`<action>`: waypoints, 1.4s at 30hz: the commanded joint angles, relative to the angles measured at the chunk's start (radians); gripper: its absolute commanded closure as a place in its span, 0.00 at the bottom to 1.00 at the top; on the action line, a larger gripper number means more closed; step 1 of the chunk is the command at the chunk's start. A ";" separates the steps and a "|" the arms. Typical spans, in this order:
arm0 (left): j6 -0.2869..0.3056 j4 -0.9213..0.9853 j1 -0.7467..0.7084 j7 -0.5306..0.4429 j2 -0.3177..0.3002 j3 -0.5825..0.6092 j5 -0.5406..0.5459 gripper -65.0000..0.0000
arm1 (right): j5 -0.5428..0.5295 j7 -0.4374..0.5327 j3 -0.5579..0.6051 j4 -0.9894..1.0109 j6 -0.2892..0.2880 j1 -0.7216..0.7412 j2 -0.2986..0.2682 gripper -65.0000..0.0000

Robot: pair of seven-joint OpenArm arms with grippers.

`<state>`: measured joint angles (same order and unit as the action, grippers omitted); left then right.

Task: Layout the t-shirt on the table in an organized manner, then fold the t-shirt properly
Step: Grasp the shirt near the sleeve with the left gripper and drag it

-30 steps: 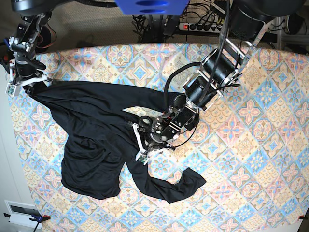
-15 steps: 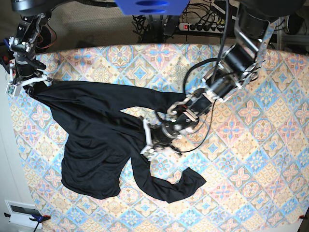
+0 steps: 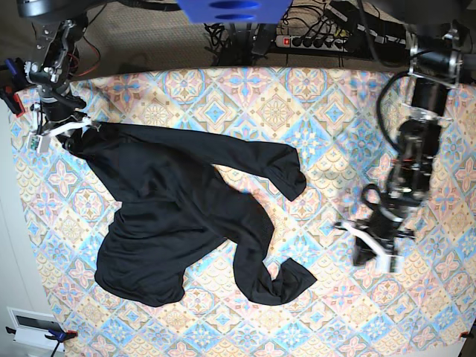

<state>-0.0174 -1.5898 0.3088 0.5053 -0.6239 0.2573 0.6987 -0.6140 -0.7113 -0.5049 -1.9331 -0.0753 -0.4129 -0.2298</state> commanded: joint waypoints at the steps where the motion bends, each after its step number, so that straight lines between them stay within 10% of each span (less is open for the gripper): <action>1: 0.017 -0.047 0.002 -0.027 -0.027 -0.042 0.034 1.00 | -0.036 0.026 0.012 -0.030 -0.008 0.001 -0.013 1.00; 14: 0.017 -0.083 -0.096 -0.026 -0.150 -0.158 0.106 1.00 | -0.080 0.028 0.210 -0.079 -0.203 -0.030 -0.013 1.00; 26: 0.017 0.228 0.132 -0.032 0.192 0.225 -0.264 0.71 | -0.079 0.020 -0.180 -0.068 -0.200 -0.028 -0.010 1.00; 35: 0.017 0.506 0.287 -0.033 0.382 0.486 -0.432 0.70 | -0.079 0.020 -0.243 -0.068 -0.200 -0.028 -0.010 0.98; 42: 0.017 0.642 0.315 -0.033 0.476 0.609 -0.466 0.70 | -0.079 0.017 -0.242 -0.068 -0.159 -0.028 -0.012 0.78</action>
<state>0.0029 -0.9306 0.5930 0.4870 -0.1543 0.8726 0.2352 -0.6811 -0.7197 -0.7387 -1.9862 -0.2298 -0.4408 -0.2234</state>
